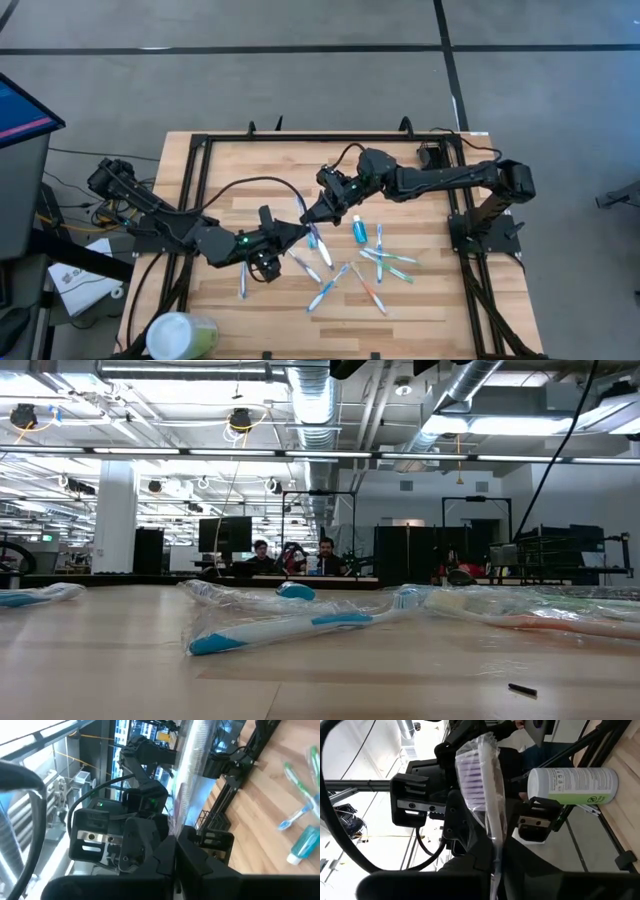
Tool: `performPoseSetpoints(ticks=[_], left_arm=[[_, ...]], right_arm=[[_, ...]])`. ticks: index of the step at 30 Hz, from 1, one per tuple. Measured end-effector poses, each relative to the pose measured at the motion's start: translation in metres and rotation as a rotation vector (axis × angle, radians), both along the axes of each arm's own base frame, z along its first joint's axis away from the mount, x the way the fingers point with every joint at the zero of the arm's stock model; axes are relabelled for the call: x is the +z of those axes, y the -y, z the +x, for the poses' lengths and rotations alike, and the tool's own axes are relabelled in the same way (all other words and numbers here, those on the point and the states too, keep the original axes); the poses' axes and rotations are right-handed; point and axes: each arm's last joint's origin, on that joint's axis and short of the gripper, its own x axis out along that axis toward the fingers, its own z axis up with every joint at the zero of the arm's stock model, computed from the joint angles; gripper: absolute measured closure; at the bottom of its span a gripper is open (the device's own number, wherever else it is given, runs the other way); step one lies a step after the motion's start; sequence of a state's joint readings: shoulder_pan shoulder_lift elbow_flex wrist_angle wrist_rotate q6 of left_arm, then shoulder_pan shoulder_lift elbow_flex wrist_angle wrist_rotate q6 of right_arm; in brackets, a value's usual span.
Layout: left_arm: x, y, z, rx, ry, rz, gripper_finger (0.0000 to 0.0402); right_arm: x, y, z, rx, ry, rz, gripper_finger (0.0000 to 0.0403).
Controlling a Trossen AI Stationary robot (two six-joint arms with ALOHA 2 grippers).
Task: Pick & Place toothbrushing station
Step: Put the top purple toothbrush into the left section of wire organizer
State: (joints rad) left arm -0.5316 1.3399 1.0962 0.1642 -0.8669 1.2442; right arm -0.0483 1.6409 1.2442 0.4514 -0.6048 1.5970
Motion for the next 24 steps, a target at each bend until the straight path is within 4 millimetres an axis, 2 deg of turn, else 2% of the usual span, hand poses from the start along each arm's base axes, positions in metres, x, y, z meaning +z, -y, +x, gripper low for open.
performPoseSetpoints(ticks=[3,8,13,19,24], left_arm=[[0.000,0.000,0.000,0.012,0.018,-0.047,0.0390],[0.000,-0.001,-0.001,0.055,0.041,-0.094,0.0368],[0.005,0.002,-0.006,0.063,0.073,-0.137,0.0317],[0.005,0.010,-0.012,0.070,0.090,-0.172,0.0252],[0.005,0.013,-0.015,0.144,0.109,-0.188,0.0219]], right_arm=[[0.000,0.000,0.000,-0.003,-0.002,0.000,0.0377],[0.000,0.000,0.000,-0.009,0.006,-0.015,0.0394],[0.000,0.003,0.000,-0.022,0.013,-0.024,0.0381],[0.000,0.010,0.000,-0.041,0.019,-0.032,0.0393],[0.004,0.019,-0.003,-0.068,0.043,-0.048,0.0382]])
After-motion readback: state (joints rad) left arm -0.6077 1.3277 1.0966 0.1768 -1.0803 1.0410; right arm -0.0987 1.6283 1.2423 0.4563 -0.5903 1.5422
